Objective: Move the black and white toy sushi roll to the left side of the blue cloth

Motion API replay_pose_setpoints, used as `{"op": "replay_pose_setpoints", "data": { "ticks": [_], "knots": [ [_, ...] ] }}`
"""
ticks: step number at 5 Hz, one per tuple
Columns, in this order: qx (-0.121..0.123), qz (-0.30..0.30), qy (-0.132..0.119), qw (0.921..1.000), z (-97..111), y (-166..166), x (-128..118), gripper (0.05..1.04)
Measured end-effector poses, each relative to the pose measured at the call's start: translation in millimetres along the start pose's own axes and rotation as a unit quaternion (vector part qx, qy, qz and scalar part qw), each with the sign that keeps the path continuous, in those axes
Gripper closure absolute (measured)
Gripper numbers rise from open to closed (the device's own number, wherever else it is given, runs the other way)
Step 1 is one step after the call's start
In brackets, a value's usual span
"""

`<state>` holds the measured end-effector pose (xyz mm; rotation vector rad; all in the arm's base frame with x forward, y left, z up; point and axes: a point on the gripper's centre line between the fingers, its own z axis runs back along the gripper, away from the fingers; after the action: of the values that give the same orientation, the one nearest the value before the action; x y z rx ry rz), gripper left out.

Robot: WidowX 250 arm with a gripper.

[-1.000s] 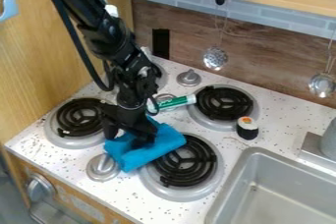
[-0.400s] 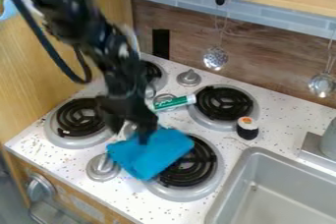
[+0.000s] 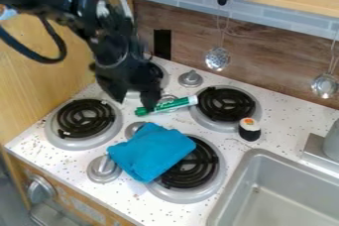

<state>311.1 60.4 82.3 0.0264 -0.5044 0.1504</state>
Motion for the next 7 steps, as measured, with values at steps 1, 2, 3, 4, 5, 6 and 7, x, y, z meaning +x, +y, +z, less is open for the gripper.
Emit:
{"op": "replay_pose_setpoints", "data": {
  "ticks": [1,2,3,4,5,6,7],
  "knots": [
    [-0.027,0.01,-0.003,0.9996,11,-14,-3,0.098],
    [-0.048,-0.021,0.006,0.9986,12,-56,-5,0.098],
    [-0.052,-0.04,0.011,0.9978,3,-94,6,0.097],
    [-0.044,-0.064,0.011,0.9969,-11,-120,18,0.098],
    [-0.032,-0.058,0.01,0.9978,-31,-127,31,0.097],
    [-0.024,-0.056,0.007,0.9981,-50,-129,38,0.098],
    [-0.023,-0.06,0.006,0.9979,-65,-133,46,0.097]
  ]
}}
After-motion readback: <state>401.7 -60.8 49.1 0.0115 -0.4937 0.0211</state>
